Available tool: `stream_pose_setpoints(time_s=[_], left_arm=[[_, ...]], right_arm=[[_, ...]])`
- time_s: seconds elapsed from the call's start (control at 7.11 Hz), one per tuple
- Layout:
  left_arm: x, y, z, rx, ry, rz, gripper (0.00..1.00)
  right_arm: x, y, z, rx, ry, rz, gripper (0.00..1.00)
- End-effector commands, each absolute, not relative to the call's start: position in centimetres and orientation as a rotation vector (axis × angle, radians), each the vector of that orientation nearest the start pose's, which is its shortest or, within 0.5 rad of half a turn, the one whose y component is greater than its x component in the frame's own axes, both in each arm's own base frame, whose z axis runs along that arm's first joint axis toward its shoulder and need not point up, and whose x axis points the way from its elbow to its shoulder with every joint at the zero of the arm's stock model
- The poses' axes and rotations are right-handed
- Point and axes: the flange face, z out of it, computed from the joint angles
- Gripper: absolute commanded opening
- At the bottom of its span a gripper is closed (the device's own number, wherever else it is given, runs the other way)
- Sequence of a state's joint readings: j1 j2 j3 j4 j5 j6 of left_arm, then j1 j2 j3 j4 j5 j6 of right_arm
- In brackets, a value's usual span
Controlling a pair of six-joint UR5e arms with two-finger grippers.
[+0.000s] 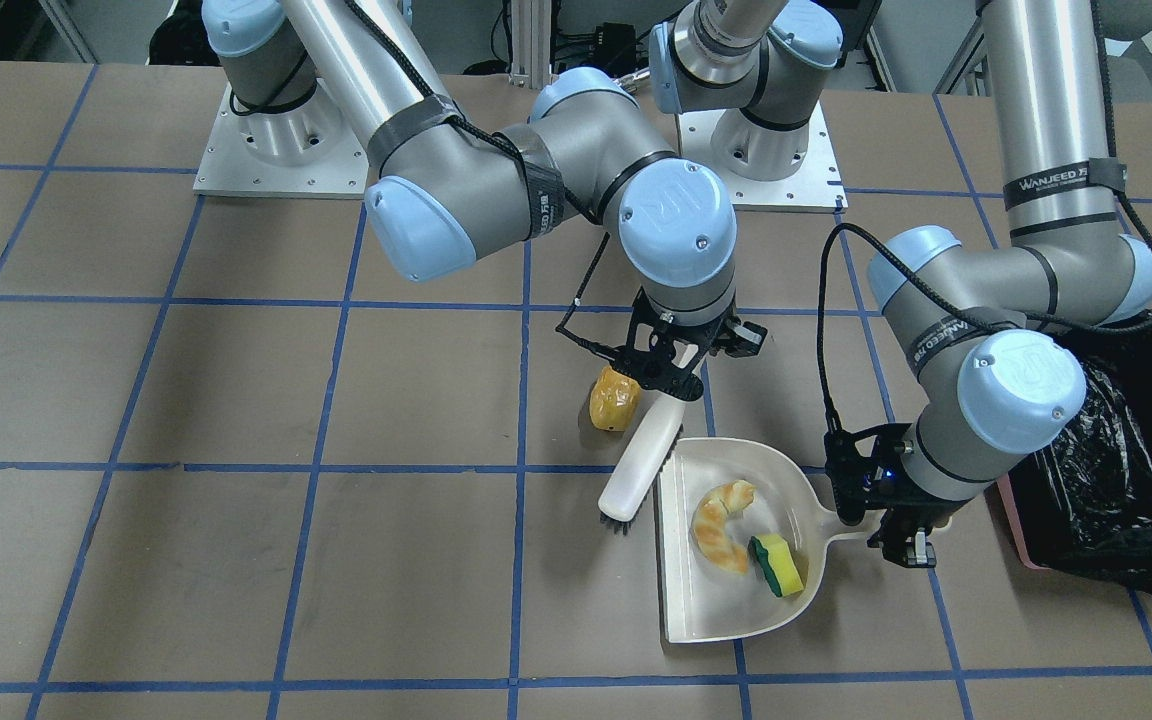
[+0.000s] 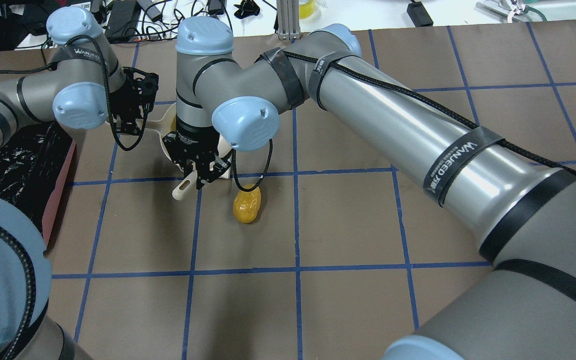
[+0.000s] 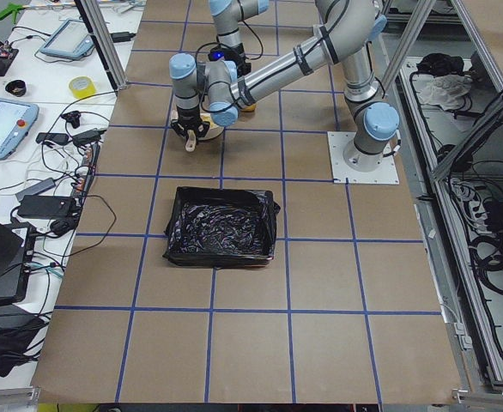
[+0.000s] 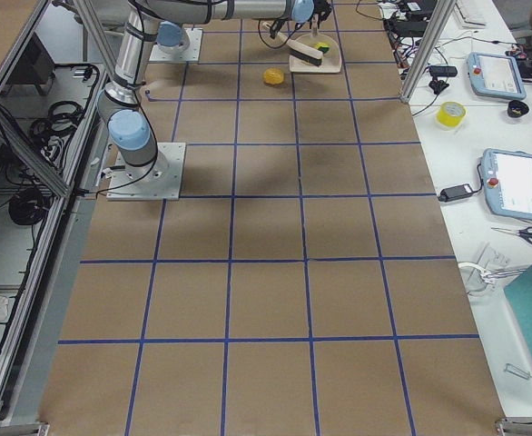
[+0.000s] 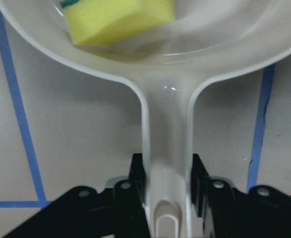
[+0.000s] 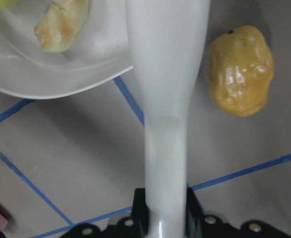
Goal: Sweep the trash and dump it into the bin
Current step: 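Sweep the potato into the dustpan while the left gripper angles the dustpan toward it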
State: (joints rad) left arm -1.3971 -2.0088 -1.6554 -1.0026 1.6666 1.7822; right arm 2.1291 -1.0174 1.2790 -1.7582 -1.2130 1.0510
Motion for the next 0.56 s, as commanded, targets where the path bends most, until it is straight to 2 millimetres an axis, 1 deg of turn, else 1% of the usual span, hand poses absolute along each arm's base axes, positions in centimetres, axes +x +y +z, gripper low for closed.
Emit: stream_pose_setpoints(time_s=[0.0,0.14,0.28,0.42], left_arm=[[-2.3,-57.2,27.2,-2.325,-2.227,-0.11,0.0],[-2.9,-53.2,26.6,-2.34,-2.185,-0.131,0.0],[-3.1,-49.7,27.1,-2.355,-2.196,-0.178,0.0],[-3.5,-46.8,27.0,-2.353,-2.208,-0.191,0.0]], right_arm=[[47.6,-46.0,36.0,0.754,2.911,0.419,0.0],[46.6,-43.9,36.3,0.747,2.927,0.43,0.0],[46.0,-41.2,34.7,0.673,2.981,0.445,0.0],[45.3,-39.1,33.1,0.597,3.044,0.409,0.0]])
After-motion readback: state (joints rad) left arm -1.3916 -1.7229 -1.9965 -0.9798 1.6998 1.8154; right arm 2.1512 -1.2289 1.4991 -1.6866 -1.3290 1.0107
